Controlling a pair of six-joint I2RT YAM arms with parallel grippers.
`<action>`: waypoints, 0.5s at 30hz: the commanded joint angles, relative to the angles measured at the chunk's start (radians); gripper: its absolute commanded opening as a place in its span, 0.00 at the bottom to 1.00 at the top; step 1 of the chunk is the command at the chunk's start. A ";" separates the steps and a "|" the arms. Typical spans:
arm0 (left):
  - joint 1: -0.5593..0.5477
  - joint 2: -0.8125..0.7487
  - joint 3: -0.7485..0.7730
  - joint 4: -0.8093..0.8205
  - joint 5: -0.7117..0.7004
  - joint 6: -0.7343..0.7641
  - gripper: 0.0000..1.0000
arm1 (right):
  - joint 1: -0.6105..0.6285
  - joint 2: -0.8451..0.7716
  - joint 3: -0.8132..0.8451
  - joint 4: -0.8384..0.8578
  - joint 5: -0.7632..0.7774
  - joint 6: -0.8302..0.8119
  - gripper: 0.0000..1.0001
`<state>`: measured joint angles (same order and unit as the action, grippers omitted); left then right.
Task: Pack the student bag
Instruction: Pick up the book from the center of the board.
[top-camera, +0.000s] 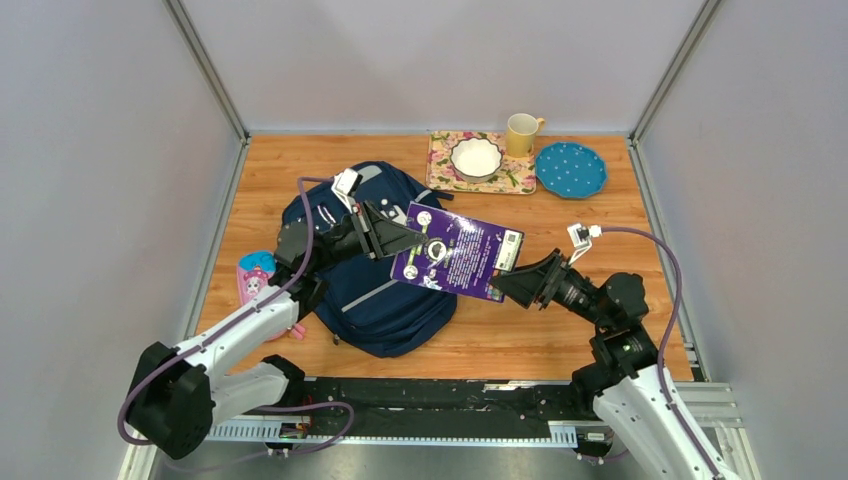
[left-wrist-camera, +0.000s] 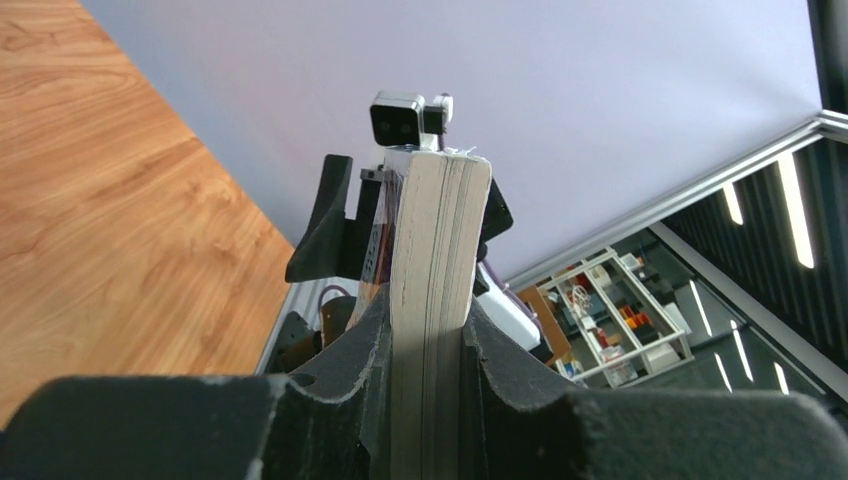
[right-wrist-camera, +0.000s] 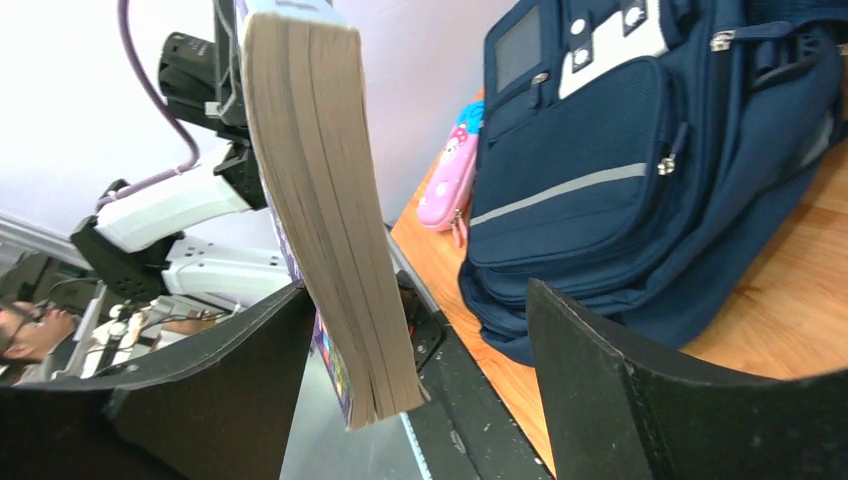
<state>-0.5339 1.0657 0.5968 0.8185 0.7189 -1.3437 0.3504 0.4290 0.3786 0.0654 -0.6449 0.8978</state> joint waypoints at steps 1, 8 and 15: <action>0.000 0.002 0.011 0.197 0.070 -0.074 0.00 | 0.004 0.062 0.008 0.247 -0.054 0.116 0.80; 0.000 0.037 0.024 0.225 0.091 -0.083 0.00 | 0.004 0.126 0.000 0.435 -0.102 0.263 0.62; 0.000 0.092 0.012 0.329 0.088 -0.147 0.00 | 0.007 0.166 0.031 0.435 -0.140 0.289 0.43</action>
<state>-0.5335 1.1389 0.5964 0.9573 0.8047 -1.4136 0.3527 0.5636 0.3748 0.4332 -0.7490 1.1389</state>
